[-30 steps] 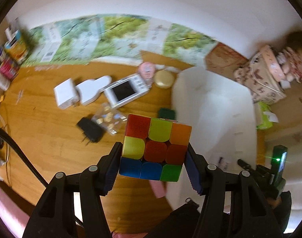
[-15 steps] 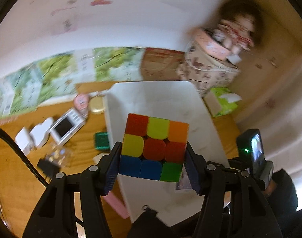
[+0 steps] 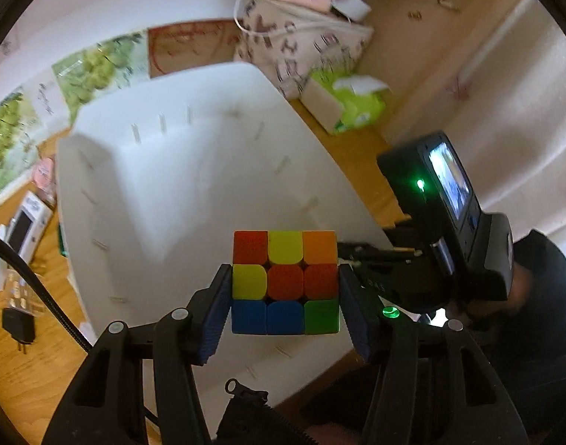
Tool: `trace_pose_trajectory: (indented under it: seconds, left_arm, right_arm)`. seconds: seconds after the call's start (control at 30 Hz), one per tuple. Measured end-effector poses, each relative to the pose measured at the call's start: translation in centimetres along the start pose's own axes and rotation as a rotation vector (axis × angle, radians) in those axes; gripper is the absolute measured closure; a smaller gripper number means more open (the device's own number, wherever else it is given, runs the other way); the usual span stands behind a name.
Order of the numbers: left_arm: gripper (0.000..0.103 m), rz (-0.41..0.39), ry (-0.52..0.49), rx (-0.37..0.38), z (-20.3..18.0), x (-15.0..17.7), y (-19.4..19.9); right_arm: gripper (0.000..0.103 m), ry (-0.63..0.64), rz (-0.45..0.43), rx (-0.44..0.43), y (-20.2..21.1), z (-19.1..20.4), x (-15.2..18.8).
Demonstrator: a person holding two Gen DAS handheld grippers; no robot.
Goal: Organize rigid objects
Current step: 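Carry the Rubik's cube into the white tray and release it, then move the left tool to the black charger and close on it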
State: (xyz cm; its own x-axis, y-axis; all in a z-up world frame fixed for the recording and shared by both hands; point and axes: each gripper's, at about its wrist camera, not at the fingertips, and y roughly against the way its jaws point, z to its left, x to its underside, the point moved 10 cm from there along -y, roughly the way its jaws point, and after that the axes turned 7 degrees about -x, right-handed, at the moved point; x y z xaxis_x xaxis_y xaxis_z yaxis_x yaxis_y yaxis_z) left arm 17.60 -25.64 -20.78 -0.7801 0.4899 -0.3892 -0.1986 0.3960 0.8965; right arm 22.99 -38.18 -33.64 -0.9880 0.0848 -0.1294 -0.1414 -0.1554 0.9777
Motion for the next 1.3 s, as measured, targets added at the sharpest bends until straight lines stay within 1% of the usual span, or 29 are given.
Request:
trace_pose_trajectory:
  seconds: [0.1, 0.23, 0.27, 0.3, 0.37, 0.4, 0.43, 0.53, 0.67, 0.73, 0.83, 0.93, 1.03, 1.3]
  left_arm:
    - [0.044, -0.003, -0.002, -0.005, -0.1, 0.2, 0.2]
    - [0.043, -0.013, 0.026, -0.006, 0.6, 0.2, 0.5]
    - [0.043, -0.023, 0.034, -0.003, 0.8, 0.1, 0.8]
    - [0.042, -0.038, 0.041, 0.002, 1.0, -0.1, 1.1]
    - [0.033, -0.081, 0.052, -0.004, 1.4, -0.7, 1.9]
    - [0.025, -0.1, 0.056, -0.016, 1.6, -0.9, 2.3]
    - [0.024, -0.124, 0.062, -0.032, 2.0, -1.2, 2.8]
    - [0.023, -0.175, 0.096, -0.056, 3.3, -1.9, 4.1]
    - [0.023, -0.236, 0.163, -0.107, 5.9, -2.6, 5.7]
    - [0.023, -0.261, 0.196, -0.134, 7.3, -2.7, 6.4]
    - [0.023, -0.294, 0.275, -0.18, 10.1, -2.6, 7.6]
    - [0.023, -0.308, 0.343, -0.219, 12.6, -2.4, 8.2]
    - [0.023, -0.318, 0.41, -0.273, 15.4, -1.9, 8.8]
    - [0.023, -0.336, 0.566, -0.38, 21.8, 0.5, 10.8]
  right_arm:
    - [0.095, 0.005, 0.009, 0.005, -0.4, 0.2, -0.2]
    - [0.095, 0.001, 0.013, 0.009, -0.9, 0.3, -0.7]
    - [0.095, 0.0, 0.013, 0.009, -0.9, 0.4, -0.5]
    - [0.095, -0.001, 0.012, 0.009, -1.5, 0.1, 0.4]
    - [0.095, -0.003, 0.012, 0.01, -1.2, 0.5, 0.8]
    - [0.095, -0.004, 0.012, 0.01, -1.2, 0.5, 0.8]
    - [0.095, -0.005, 0.013, 0.012, -1.3, 0.5, 0.7]
    - [0.095, -0.002, 0.013, 0.018, -1.1, 0.7, 0.5]
    - [0.095, 0.002, 0.013, 0.028, -1.3, 1.0, -0.1]
    - [0.095, 0.005, 0.013, 0.032, -1.1, 1.1, 0.3]
    - [0.095, 0.007, 0.015, 0.037, -1.2, 1.6, 0.2]
    - [0.095, 0.007, 0.016, 0.038, -1.2, 1.8, 0.1]
    - [0.095, 0.01, 0.018, 0.042, -1.1, 2.0, 0.2]
    - [0.095, 0.019, 0.026, 0.048, -1.3, 2.1, 0.3]
